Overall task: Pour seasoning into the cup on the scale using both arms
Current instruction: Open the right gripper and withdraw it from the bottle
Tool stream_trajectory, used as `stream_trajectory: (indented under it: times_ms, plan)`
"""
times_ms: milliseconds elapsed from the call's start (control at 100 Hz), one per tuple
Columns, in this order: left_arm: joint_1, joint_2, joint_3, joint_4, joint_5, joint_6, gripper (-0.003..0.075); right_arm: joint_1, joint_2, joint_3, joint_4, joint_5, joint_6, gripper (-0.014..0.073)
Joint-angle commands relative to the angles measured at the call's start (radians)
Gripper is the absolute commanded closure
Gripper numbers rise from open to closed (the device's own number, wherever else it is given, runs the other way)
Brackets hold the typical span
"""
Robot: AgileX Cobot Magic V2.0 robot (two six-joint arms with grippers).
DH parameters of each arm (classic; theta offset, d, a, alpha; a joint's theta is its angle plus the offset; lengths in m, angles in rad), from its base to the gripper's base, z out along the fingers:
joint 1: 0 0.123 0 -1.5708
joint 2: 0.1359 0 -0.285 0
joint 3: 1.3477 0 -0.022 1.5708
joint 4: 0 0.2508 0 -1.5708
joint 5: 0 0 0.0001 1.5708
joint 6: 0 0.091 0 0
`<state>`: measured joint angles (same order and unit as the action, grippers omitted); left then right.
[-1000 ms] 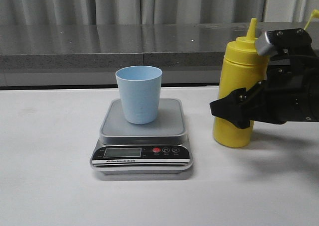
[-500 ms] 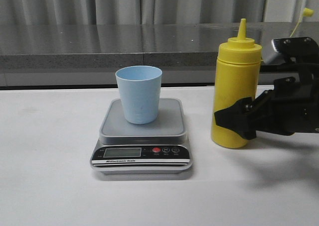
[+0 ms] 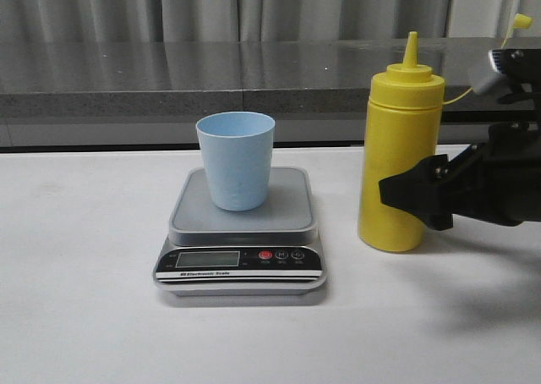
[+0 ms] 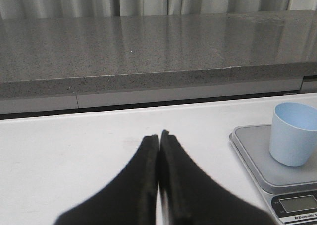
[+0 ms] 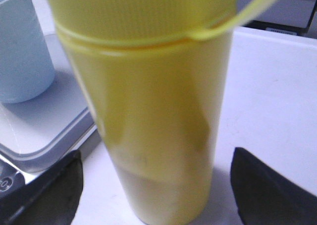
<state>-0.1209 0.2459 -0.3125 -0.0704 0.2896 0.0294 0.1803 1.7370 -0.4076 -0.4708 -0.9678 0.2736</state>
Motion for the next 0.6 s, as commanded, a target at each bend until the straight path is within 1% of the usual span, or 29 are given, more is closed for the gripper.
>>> stream_trajectory:
  times_ms: [0, 240, 420, 490, 590]
  plan:
    - [0.005, 0.009, -0.026, 0.000, -0.085, -0.003, 0.0740, -0.001, -0.059, 0.012, 0.015, -0.075, -0.003, -0.0012]
    - [0.005, 0.009, -0.026, 0.000, -0.085, -0.003, 0.0740, -0.001, -0.133, 0.110, 0.079, -0.075, -0.003, -0.0012]
    - [0.005, 0.009, -0.026, 0.000, -0.085, -0.003, 0.0740, -0.001, -0.225, 0.160, 0.091, -0.066, -0.003, -0.0012]
    - [0.005, 0.009, -0.026, 0.000, -0.085, -0.003, 0.0740, -0.001, -0.274, 0.168, 0.093, -0.032, -0.003, -0.0011]
    - [0.005, 0.009, -0.026, 0.000, -0.085, -0.003, 0.0740, -0.001, -0.362, 0.168, 0.098, 0.078, -0.003, -0.0011]
